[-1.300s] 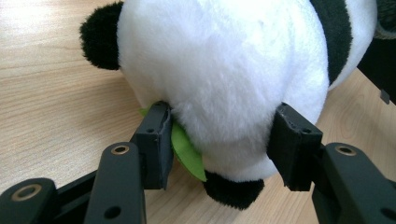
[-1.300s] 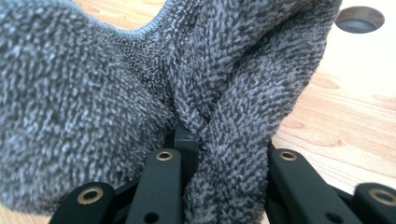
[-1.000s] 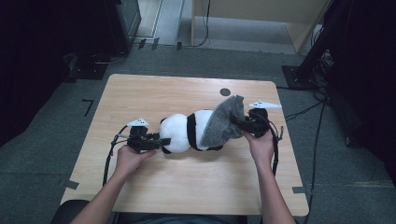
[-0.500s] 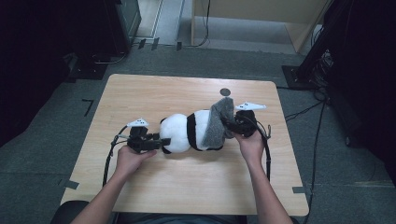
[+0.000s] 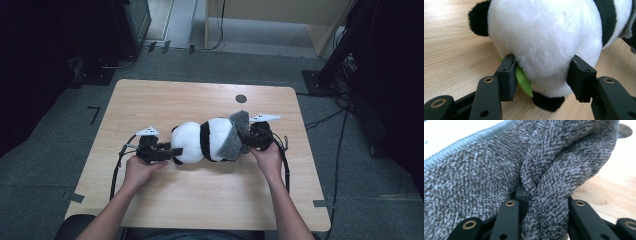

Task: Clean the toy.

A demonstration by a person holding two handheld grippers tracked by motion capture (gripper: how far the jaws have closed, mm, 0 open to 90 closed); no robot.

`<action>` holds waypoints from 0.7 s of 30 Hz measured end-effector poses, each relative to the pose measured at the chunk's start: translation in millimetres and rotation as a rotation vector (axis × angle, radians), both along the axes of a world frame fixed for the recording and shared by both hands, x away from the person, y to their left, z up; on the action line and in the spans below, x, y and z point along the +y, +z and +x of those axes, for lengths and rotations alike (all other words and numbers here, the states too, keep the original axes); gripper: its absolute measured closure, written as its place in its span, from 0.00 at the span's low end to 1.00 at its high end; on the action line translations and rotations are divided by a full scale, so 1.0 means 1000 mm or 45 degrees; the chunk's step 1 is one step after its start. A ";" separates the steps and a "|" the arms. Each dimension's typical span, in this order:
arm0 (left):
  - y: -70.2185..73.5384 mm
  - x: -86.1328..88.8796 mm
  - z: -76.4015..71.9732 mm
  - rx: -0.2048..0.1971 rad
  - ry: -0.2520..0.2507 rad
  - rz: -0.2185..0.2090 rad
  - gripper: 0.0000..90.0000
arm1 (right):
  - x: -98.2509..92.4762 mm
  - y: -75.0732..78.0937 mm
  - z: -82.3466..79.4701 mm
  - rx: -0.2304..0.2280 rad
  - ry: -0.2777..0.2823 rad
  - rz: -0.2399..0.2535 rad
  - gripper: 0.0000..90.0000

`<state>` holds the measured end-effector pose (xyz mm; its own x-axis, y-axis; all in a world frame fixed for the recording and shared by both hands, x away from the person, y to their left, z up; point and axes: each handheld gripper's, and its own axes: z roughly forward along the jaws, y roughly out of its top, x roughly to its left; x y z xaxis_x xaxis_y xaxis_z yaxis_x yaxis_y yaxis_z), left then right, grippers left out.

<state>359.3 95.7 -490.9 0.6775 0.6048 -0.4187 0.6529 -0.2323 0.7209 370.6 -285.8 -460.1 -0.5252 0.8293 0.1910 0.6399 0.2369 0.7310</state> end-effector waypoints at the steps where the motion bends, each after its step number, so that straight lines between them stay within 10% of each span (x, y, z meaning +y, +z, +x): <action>1: 0.000 0.000 0.000 0.000 0.001 -0.001 0.51 | 0.001 -0.002 0.001 0.025 0.001 -0.008 0.81; 13: 0.000 0.001 0.001 0.000 0.005 -0.005 0.51 | 0.008 -0.033 0.008 0.190 0.048 -0.058 0.81; 21: 0.000 0.001 0.001 0.006 -0.002 -0.004 0.51 | -0.004 -0.029 0.011 0.191 0.007 -0.091 0.81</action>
